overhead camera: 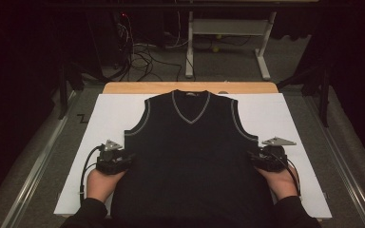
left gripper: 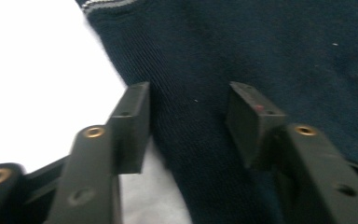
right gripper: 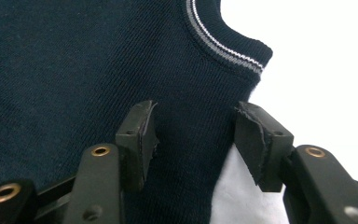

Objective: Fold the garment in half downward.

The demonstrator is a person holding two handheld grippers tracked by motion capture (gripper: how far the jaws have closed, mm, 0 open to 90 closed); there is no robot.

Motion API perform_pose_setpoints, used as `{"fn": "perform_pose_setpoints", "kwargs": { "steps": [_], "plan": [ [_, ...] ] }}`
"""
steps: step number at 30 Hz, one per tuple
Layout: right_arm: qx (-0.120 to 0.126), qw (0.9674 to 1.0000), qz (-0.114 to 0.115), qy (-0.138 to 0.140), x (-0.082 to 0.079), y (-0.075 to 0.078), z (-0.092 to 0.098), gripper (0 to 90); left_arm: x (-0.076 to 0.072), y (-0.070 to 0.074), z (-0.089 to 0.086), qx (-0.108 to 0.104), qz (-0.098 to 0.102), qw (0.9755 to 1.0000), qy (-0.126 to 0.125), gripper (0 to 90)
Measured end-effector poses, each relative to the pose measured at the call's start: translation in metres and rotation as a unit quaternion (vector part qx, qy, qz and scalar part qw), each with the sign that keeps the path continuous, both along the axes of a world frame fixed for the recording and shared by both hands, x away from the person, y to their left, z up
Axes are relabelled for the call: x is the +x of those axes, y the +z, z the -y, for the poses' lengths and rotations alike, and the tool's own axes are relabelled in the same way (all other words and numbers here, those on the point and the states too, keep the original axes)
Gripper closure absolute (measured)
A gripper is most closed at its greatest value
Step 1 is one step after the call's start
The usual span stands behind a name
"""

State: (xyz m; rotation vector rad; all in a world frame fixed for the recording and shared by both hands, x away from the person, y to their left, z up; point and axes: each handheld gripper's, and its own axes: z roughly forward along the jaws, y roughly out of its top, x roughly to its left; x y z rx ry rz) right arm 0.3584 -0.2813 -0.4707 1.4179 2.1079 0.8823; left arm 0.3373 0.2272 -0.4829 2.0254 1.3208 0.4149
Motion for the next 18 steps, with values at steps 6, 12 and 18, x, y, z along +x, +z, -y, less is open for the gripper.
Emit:
{"fn": "perform_pose_setpoints", "kwargs": {
  "steps": [6, 12, 18],
  "plan": [
    [0.001, 0.9999, -0.005, 0.016, 0.0, 0.001, -0.005, 67.4, -0.003, -0.001, 0.003, -0.01, 0.003, 0.9996, -0.025, 73.3],
    [0.005, 0.9994, 0.002, 0.033, -0.004, -0.001, -0.007, 84.2, -0.004, -0.001, 0.002, -0.023, 0.003, 0.9994, -0.026, 78.8],
    [0.001, 0.9992, 0.033, 0.023, -0.01, 0.005, -0.001, 86.1, -0.009, 0.004, -0.005, -0.032, 0.03, 0.9988, -0.02, 79.4]
  ]
}}
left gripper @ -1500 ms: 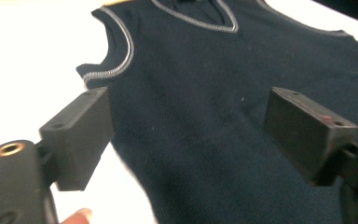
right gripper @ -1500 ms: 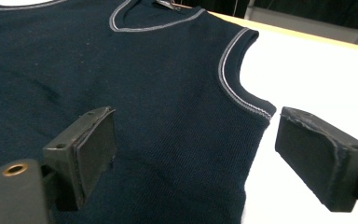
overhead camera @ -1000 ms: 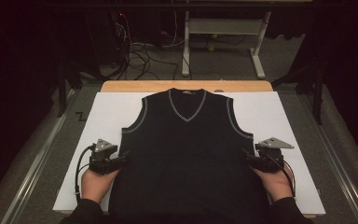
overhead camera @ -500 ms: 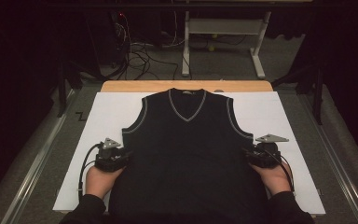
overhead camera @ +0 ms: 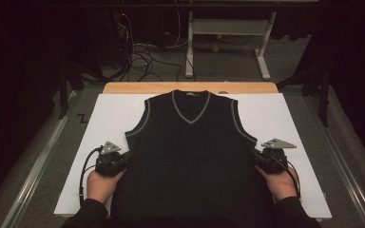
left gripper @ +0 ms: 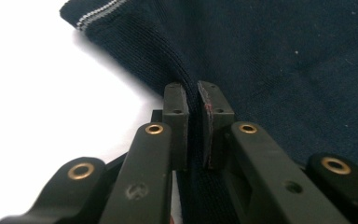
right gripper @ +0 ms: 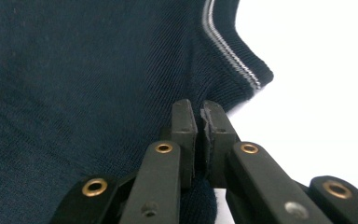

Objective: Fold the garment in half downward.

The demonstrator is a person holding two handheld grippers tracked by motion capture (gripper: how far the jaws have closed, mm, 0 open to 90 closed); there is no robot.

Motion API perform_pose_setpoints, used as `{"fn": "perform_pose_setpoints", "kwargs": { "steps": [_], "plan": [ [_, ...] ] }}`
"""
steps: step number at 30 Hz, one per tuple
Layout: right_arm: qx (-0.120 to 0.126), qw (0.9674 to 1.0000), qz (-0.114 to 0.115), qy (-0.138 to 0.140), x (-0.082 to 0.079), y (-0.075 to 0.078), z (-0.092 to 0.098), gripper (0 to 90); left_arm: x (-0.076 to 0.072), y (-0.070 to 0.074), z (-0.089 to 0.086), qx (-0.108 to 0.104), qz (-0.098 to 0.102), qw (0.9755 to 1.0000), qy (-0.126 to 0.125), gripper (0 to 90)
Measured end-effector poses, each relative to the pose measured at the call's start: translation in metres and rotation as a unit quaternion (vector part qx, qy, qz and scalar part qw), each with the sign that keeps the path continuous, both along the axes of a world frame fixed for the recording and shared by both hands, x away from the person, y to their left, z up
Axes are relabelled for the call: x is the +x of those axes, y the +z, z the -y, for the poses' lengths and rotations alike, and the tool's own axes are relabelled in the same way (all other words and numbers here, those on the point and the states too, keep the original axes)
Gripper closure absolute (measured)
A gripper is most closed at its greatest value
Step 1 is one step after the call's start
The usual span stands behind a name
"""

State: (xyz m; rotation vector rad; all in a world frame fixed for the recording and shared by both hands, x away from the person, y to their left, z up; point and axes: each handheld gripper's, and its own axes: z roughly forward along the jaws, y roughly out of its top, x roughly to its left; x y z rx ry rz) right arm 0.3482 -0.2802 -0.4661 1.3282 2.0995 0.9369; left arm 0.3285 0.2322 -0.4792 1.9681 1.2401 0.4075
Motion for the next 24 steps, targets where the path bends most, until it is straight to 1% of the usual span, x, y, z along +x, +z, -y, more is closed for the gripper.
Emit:
{"fn": "perform_pose_setpoints", "kwargs": {
  "steps": [1, 3, 7, 9, 11, 14, 17, 20, 21, 23, 24],
  "plan": [
    [0.009, 0.9999, 0.01, -0.004, -0.003, 0.003, 0.005, 86.2, -0.001, 0.002, -0.002, -0.005, 0.004, 1.0, 0.001, 79.4],
    [0.012, 0.9998, 0.014, -0.003, -0.004, 0.004, 0.006, 86.4, -0.003, 0.004, -0.004, -0.009, 0.012, 0.9999, 0.002, 79.4],
    [0.009, 0.9996, 0.025, -0.001, -0.008, 0.007, 0.007, 86.7, -0.007, 0.009, -0.005, -0.013, 0.025, 0.9996, 0.002, 79.4],
    [0.008, 0.9994, 0.035, 0.003, -0.012, 0.01, 0.007, 86.7, -0.009, 0.011, -0.005, -0.016, 0.03, 0.9994, 0.001, 79.3],
    [0.007, 0.9992, 0.039, 0.004, -0.013, 0.011, 0.008, 86.7, -0.011, 0.013, -0.006, -0.018, 0.035, 0.9992, -0.001, 79.4],
    [0.011, 0.9987, 0.049, 0.008, -0.018, 0.014, 0.009, 86.7, -0.013, 0.015, -0.007, -0.022, 0.04, 0.9989, -0.005, 79.3],
    [0.014, 0.9984, 0.054, 0.011, -0.021, 0.016, 0.01, 86.6, -0.017, 0.017, -0.007, -0.032, 0.042, 0.9986, -0.008, 79.3],
    [0.013, 0.9979, 0.062, 0.016, -0.029, 0.019, 0.01, 86.7, -0.022, 0.02, -0.008, -0.032, 0.045, 0.9984, -0.013, 79.3],
    [0.013, 0.9979, 0.062, 0.016, -0.029, 0.019, 0.01, 86.7, -0.022, 0.02, -0.008, -0.032, 0.045, 0.9984, -0.013, 79.2],
    [0.015, 0.9977, 0.064, 0.018, -0.032, 0.02, 0.01, 86.7, -0.026, 0.021, -0.01, -0.04, 0.045, 0.9981, -0.012, 79.2],
    [0.018, 0.9976, 0.064, 0.019, -0.034, 0.021, 0.01, 86.6, -0.03, 0.02, -0.01, -0.052, 0.043, 0.9977, -0.011, 79.2]
  ]
}}
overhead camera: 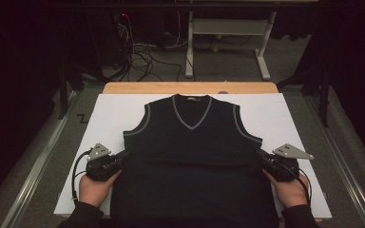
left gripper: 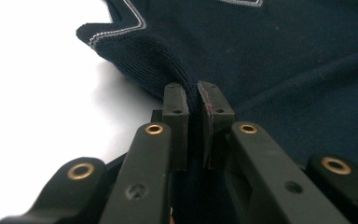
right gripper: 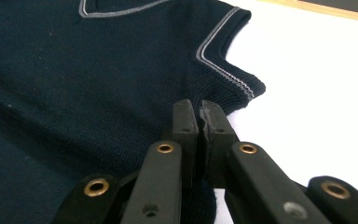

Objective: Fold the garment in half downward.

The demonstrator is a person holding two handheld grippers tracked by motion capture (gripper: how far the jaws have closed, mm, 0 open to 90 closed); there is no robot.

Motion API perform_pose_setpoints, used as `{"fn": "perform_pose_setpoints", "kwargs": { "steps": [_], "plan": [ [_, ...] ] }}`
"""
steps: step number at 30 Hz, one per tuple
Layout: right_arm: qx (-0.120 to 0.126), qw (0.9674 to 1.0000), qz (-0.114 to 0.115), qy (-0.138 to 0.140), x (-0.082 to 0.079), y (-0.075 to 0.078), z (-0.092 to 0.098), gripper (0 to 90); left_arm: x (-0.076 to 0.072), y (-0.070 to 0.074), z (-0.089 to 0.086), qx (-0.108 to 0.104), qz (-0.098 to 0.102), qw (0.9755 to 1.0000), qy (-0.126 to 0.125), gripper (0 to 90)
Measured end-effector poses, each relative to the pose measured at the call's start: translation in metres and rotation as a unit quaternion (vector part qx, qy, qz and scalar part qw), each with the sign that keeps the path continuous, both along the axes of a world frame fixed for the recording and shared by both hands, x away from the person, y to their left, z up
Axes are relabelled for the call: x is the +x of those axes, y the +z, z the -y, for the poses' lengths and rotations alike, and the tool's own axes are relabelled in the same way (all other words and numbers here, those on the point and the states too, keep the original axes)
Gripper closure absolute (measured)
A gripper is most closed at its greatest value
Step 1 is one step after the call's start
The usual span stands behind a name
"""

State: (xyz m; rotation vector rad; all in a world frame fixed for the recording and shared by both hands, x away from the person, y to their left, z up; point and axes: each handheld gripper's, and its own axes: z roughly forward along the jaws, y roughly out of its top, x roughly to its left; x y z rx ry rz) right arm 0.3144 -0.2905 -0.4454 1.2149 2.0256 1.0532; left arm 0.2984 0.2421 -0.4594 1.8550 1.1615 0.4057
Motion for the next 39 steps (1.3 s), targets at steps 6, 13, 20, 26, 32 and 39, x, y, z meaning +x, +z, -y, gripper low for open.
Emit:
{"fn": "perform_pose_setpoints", "kwargs": {
  "steps": [6, 13, 20, 26, 32, 39],
  "plan": [
    [0.002, 1.0, 0.003, 0.008, -0.013, 0.001, 0.001, 86.6, -0.009, 0.0, 0.004, 0.018, 0.003, 0.9998, -0.006, 79.1],
    [0.009, 0.9999, 0.006, 0.012, -0.025, 0.001, 0.006, 86.6, -0.017, 0.0, -0.003, 0.014, 0.002, 0.9997, -0.019, 79.1],
    [0.011, 0.9997, 0.015, 0.015, -0.035, 0.004, 0.01, 86.6, -0.029, 0.002, -0.009, -0.005, -0.001, 0.9996, -0.027, 79.0],
    [0.009, 0.9997, 0.015, 0.018, -0.045, 0.004, 0.012, 86.6, -0.039, 0.002, -0.012, -0.011, -0.003, 0.9993, -0.035, 79.0],
    [0.002, 0.9996, 0.011, 0.025, -0.057, 0.002, 0.012, 86.6, -0.051, -0.001, -0.01, 0.007, -0.012, 0.9988, -0.047, 79.0],
    [-0.004, 0.9994, 0.001, 0.033, -0.073, -0.003, 0.016, 86.6, -0.062, -0.004, -0.01, 0.018, -0.02, 0.9982, -0.054, 79.0]
  ]
}}
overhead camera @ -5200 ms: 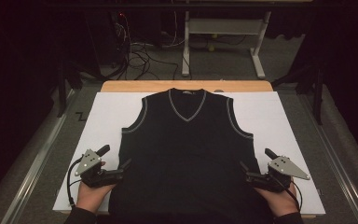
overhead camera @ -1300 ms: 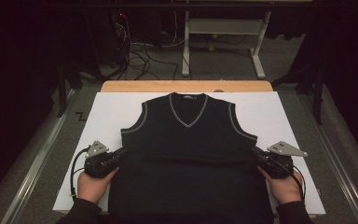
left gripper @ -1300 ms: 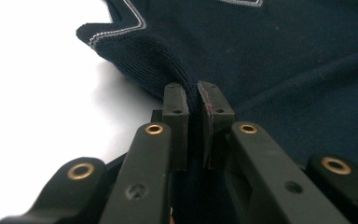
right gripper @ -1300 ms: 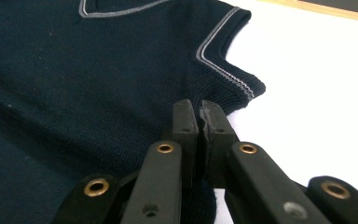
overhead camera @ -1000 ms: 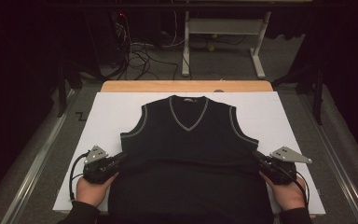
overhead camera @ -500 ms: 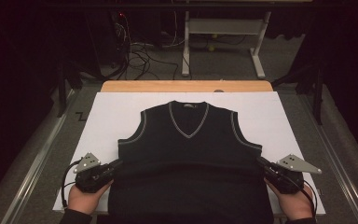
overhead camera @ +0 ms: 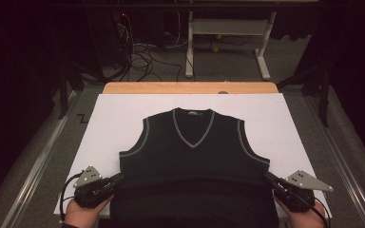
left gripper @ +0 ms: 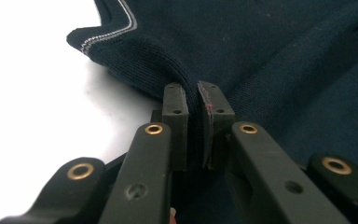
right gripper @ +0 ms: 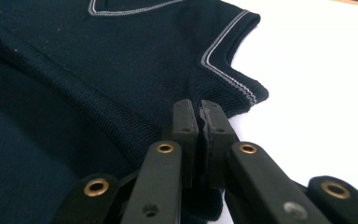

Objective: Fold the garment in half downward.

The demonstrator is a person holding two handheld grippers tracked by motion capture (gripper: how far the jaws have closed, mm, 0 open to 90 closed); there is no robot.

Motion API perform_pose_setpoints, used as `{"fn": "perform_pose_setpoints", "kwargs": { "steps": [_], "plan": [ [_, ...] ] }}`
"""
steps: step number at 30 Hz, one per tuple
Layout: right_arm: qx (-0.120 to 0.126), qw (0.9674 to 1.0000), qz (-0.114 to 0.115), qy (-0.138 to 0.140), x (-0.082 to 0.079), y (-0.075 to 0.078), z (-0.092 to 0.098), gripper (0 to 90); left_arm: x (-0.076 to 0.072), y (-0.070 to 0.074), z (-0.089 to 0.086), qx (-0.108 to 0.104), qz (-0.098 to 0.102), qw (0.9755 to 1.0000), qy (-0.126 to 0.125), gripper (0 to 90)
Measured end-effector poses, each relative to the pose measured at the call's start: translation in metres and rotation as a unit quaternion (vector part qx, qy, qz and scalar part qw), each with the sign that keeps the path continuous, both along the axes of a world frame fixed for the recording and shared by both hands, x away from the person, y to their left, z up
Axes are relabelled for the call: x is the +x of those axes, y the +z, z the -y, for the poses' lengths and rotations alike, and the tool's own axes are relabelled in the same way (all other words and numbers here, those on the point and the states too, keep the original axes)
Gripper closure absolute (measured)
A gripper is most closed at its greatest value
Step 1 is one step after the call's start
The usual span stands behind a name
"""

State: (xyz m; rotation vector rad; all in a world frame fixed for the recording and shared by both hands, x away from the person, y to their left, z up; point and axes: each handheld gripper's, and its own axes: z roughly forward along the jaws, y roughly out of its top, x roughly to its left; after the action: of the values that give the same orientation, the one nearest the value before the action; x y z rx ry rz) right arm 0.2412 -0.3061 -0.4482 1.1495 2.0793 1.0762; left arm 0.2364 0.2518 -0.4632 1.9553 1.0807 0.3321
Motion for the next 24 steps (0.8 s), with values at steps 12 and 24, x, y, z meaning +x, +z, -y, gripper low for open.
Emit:
{"fn": "perform_pose_setpoints", "kwargs": {
  "steps": [12, 24],
  "plan": [
    [-0.009, 0.9994, -0.031, 0.01, -0.022, -0.013, 0.005, 86.5, -0.017, -0.007, -0.001, 0.016, -0.02, 0.9995, -0.02, 78.4],
    [0.033, 0.9992, -0.02, -0.012, -0.018, -0.013, 0.012, 59.3, -0.011, -0.01, -0.01, -0.014, 0.011, 0.9996, 0.024, 31.0]
  ]
}}
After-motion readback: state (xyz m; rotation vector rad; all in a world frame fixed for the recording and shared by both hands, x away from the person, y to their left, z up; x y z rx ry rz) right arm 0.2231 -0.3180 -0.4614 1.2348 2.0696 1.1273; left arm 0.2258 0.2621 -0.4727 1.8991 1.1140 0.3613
